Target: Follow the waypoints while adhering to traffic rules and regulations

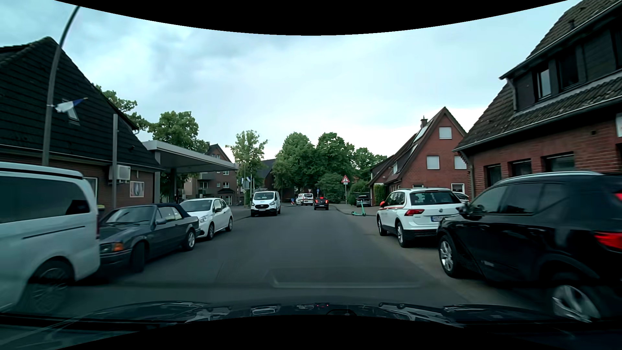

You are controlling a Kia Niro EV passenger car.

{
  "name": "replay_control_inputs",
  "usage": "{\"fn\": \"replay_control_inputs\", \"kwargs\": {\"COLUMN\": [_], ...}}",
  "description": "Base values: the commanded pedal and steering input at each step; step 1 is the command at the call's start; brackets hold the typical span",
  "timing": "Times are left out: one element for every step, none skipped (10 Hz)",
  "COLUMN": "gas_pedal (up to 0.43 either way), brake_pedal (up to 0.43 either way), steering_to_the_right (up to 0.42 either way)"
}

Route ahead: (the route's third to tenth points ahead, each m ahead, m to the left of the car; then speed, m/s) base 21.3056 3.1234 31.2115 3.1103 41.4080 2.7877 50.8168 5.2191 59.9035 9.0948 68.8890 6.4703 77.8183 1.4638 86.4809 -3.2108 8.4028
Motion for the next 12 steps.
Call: {"fn": "replay_control_inputs", "kwargs": {"gas_pedal": [0.039,0.039,0.039,0.039,0.039,0.039,0.039,0.039,0.039,0.028,0.028,0.020], "brake_pedal": [0.000,0.000,0.000,0.000,0.000,0.000,0.000,0.000,0.000,0.000,0.000,0.000], "steering_to_the_right": [-0.012,-0.012,-0.012,-0.010,-0.009,-0.005,-0.003,-0.003,-0.002,0.003,0.012,0.020]}}
